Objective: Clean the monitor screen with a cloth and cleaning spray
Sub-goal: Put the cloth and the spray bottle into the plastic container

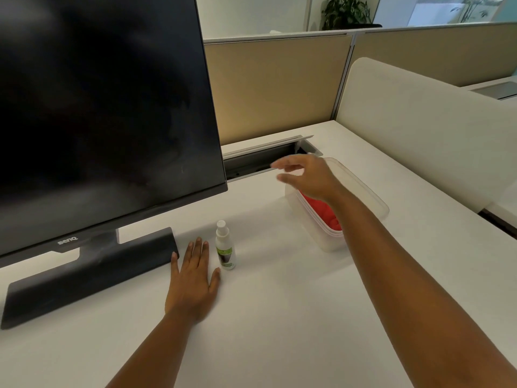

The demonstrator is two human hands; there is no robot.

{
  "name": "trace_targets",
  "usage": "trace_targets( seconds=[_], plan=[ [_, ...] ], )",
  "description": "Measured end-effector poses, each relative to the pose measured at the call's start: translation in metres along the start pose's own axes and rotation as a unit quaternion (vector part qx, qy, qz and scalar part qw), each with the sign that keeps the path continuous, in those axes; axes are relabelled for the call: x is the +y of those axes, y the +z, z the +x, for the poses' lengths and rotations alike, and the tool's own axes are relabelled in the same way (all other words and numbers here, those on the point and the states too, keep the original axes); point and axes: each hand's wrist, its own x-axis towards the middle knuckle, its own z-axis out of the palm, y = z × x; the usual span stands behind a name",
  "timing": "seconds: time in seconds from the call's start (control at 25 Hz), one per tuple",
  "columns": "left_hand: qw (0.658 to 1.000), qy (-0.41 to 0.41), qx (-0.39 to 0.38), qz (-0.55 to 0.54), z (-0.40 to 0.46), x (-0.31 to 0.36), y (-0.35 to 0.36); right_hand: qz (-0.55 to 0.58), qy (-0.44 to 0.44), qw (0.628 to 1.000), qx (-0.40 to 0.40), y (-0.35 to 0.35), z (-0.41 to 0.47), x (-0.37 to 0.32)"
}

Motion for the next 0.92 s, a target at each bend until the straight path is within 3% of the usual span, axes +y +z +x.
trace_targets(
  seconds=[0.08,0.16,0.32,0.68,0.92],
  plan=[
    [1.0,-0.003,-0.002,0.003,0.0,0.001,-0.001,0.075,-0.033,0.991,-0.106,0.016,-0.01,-0.027],
    [1.0,-0.009,-0.004,0.006,-0.001,0.002,-0.002,0.024,-0.04,0.978,-0.202,0.04,-0.015,-0.037],
    [1.0,-0.02,-0.001,0.011,-0.001,0.004,-0.003,-0.057,-0.049,0.958,-0.277,0.083,-0.023,-0.041],
    [0.999,-0.032,0.005,0.02,0.001,0.004,-0.002,-0.05,-0.04,0.97,-0.233,0.088,-0.027,-0.029],
    [1.0,-0.014,0.004,0.028,0.0,0.001,-0.002,0.032,-0.043,0.993,-0.105,0.025,-0.019,-0.02]
  ],
)
